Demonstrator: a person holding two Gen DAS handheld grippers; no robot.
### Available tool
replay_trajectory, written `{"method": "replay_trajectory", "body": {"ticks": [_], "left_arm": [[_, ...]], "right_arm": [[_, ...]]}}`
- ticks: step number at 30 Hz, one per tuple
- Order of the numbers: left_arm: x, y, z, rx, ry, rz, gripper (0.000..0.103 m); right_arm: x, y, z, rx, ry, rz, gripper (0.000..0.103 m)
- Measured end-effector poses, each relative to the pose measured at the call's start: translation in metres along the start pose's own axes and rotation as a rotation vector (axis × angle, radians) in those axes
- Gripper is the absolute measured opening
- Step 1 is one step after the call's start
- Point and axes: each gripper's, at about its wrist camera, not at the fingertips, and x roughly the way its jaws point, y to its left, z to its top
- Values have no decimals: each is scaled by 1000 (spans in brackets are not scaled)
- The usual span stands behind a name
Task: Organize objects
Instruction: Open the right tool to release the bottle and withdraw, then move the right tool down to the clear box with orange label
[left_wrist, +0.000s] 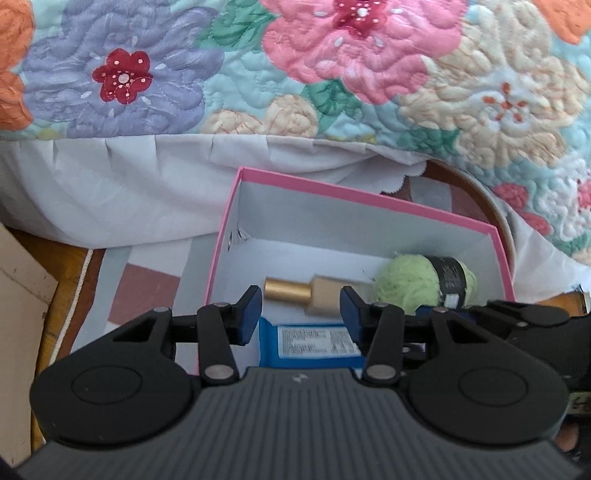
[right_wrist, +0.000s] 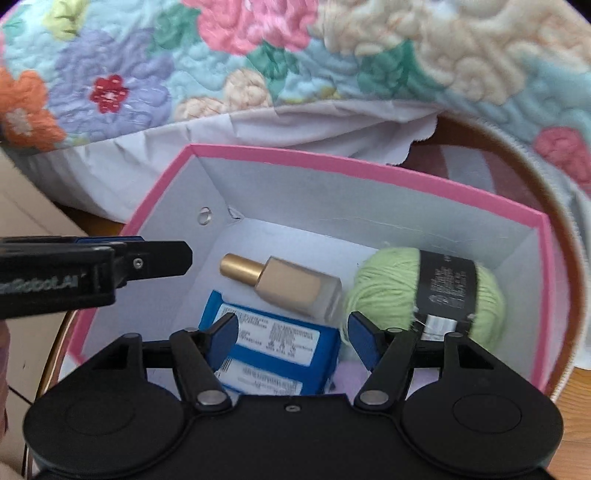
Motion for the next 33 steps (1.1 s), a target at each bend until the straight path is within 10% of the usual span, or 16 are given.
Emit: {"method": "replay_trajectory", "body": {"ticks": [15, 33], "left_arm": [[-116, -29, -19, 50, 36, 61, 59], [-217, -72, -114, 206, -5, 111, 99]], "right_arm": [[-145, 48, -39, -189, -171, 60, 76], [-259, 84, -137, -358, -207, 36, 92]]}}
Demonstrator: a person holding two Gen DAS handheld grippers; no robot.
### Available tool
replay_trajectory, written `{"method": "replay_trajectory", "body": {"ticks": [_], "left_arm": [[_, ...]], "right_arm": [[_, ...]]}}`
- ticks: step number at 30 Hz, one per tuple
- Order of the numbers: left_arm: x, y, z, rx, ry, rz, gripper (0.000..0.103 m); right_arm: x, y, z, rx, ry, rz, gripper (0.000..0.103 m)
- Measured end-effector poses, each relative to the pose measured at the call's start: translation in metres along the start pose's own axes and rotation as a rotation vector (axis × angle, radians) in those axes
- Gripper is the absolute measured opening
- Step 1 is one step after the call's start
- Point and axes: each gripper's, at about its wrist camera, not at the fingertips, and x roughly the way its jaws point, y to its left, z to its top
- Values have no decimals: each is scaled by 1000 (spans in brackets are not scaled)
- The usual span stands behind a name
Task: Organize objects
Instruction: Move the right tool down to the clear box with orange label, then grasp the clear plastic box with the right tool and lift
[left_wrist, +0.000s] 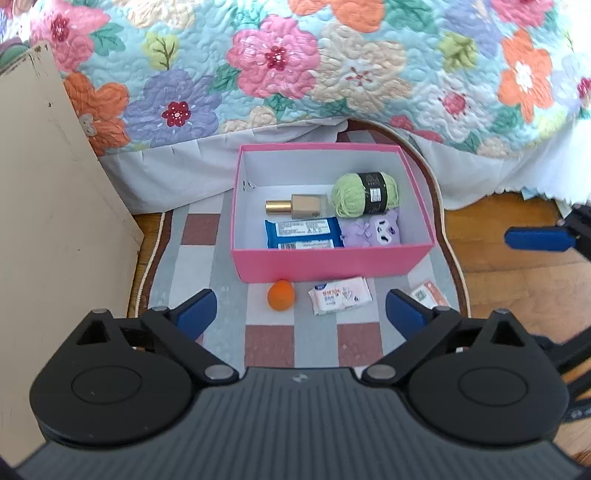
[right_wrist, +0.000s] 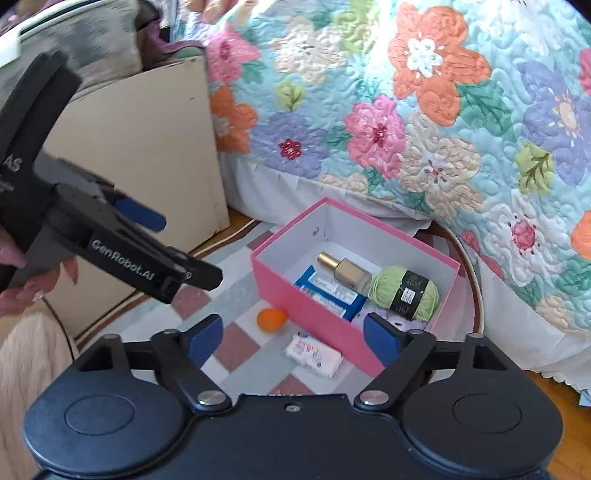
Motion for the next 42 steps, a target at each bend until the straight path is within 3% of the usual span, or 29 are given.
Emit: {"method": "replay_trajectory", "body": {"ticks": [8, 12, 17, 26, 36, 41, 42], "left_arm": [[24, -35, -36, 35, 69, -50, 100], [49, -50, -51, 49, 91, -74, 100], [86, -65, -65, 56, 133, -112, 100], [146, -83, -75, -14, 93, -198, 99], [201, -96, -78, -137, 117, -325, 96], [212, -100, -83, -151, 118, -363, 93], [213, -100, -84, -155, 113, -372, 93]], "right_arm": [[0, 1, -56, 4, 45, -41, 93], [4, -11, -85, 116, 59, 37, 93], [18, -14, -120, 124, 41, -60, 93], [74, -27, -164, 14, 22, -223, 93], [137, -59, -186, 71, 57, -297, 92], [156, -68, -197, 229, 62, -317, 82], [157, -67, -199, 248, 55, -321, 74]]}}
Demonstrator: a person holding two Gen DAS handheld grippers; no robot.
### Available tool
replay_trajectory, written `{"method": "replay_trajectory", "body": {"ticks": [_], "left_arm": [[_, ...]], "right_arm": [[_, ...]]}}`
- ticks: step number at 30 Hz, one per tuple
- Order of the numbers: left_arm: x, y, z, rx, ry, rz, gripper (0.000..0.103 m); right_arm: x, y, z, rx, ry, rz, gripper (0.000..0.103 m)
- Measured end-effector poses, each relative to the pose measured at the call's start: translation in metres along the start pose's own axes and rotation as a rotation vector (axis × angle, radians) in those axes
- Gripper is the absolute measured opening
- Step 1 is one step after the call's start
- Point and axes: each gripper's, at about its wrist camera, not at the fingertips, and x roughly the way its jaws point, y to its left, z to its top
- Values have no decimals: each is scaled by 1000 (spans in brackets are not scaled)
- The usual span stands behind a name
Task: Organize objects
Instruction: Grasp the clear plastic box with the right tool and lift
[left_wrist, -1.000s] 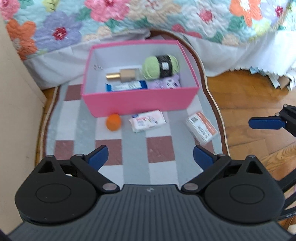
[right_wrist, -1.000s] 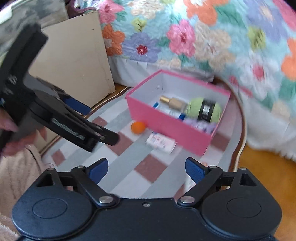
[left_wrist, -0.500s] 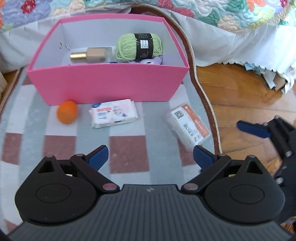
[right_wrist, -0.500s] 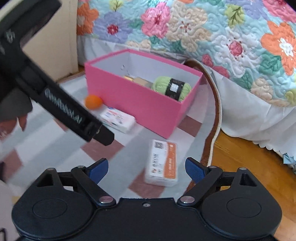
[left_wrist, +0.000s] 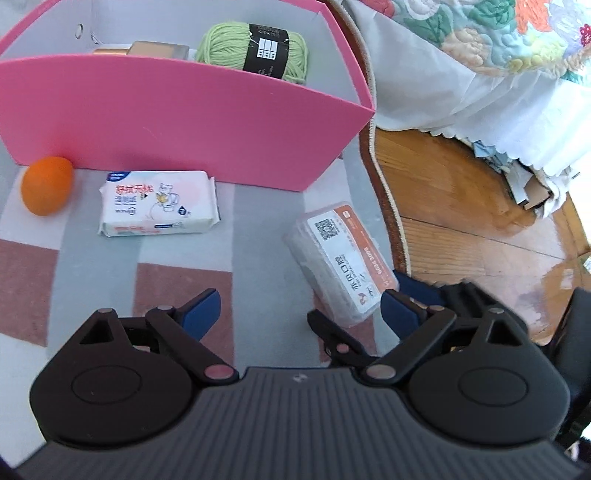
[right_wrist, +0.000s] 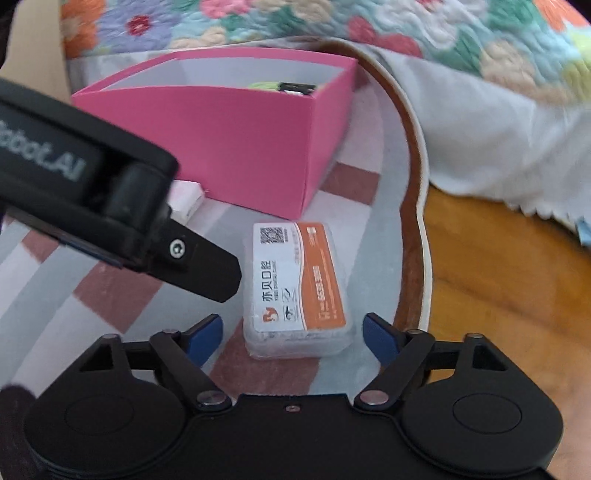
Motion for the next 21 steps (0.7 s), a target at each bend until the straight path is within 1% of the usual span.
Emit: {"method": "replay_trajectory", "body": {"ticks": [2, 3, 4, 5, 7, 9, 11, 12, 14, 15, 16, 19, 21], "left_arm": [[3, 5, -1, -16, -8, -25, 85], [4, 7, -2, -33, -8, -36, 83], [5, 11, -3, -55, -6, -48, 79], [6, 14, -4, -73, -3, -57, 73], [7, 20, -8, -96, 6, -77, 64], [6, 24, -15, -108, 15, -74, 58], [5, 29, -20, -117, 20, -77, 50], [4, 32, -23, -132, 19, -86, 48], [0, 39, -26, -175, 19, -114, 36], [-1, 41, -27, -191, 24, -122, 35], [-3, 41, -27, -191, 21, -113, 35], [-5, 41, -28, -164, -1, -95, 36], [-3, 43, -28, -182, -3, -109, 36]], "right_arm": [[0, 1, -1, 36, -3, -22, 67], [-2, 2, 0, 52, -3, -27, 67], [-5, 2, 0, 74, 3, -16, 67], [-6, 2, 0, 96, 10, -1, 67], [-12, 5, -2, 163, 28, 28, 67], [-17, 12, -7, 209, 44, 51, 67], [-21, 21, -8, 222, 56, 88, 66], [-23, 27, -9, 213, 59, 107, 66], [-26, 39, -7, 177, 62, 111, 66], [-26, 44, -7, 160, 69, 110, 66], [-25, 47, -5, 149, 74, 108, 65], [-24, 57, -4, 98, 78, 96, 65], [-22, 60, -4, 74, 78, 76, 65]]}}
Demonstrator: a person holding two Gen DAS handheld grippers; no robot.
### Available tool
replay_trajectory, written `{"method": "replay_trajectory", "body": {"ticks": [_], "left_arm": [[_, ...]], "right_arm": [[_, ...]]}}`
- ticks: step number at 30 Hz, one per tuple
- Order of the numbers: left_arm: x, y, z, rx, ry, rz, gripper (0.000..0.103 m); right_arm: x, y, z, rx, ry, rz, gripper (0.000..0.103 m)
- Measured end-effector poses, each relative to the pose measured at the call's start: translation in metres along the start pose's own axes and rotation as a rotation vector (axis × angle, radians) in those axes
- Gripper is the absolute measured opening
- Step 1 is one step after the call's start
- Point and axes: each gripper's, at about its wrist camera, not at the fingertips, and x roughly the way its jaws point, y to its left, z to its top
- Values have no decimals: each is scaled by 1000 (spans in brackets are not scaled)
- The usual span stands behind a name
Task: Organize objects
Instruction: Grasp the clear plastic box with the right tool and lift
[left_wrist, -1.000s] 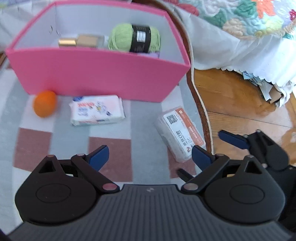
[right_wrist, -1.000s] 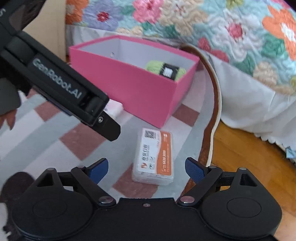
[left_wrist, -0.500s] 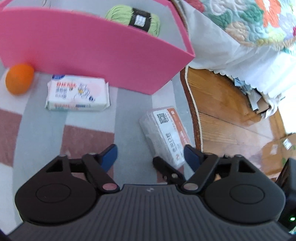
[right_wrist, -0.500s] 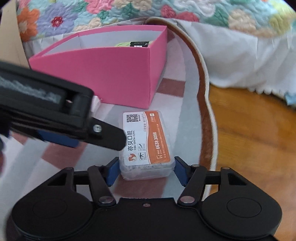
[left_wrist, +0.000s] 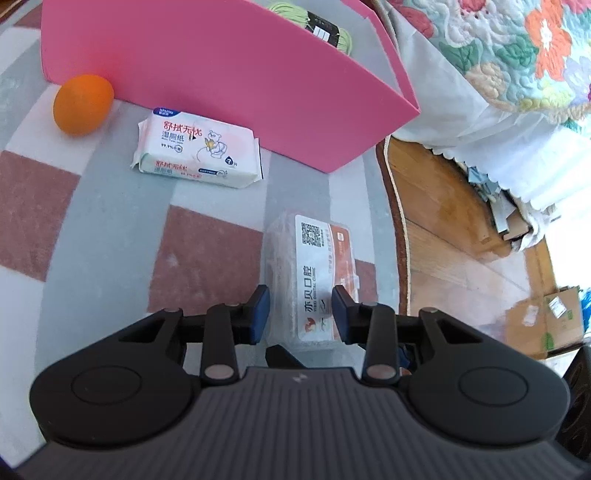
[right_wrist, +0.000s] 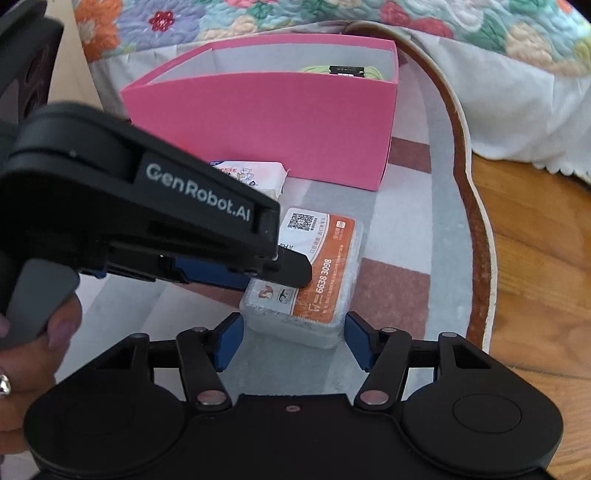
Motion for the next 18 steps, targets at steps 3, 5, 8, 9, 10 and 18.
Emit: {"method": "replay_trajectory", "body": {"ticks": [3, 5, 8, 9, 10, 18], "left_arm": [[3, 8, 2, -34, 4, -27, 40], [5, 9, 2, -26, 4, -39, 40], [4, 7, 1, -5, 2, -41, 38], [3, 7, 0, -1, 1, -37, 38], [2, 6, -1, 8, 4, -34, 38], [-23, -6, -11, 44, 26, 7, 37]], "right_arm": [[5, 1, 3, -11, -4, -14, 71], [12, 2, 1, -21, 0, -39, 77], [13, 0, -1, 18, -32, -28, 71], [12, 0, -1, 25, -44, -26, 68], [10, 1, -1, 20, -41, -33, 68], [-9, 5, 0, 39, -24, 3, 67]]}}
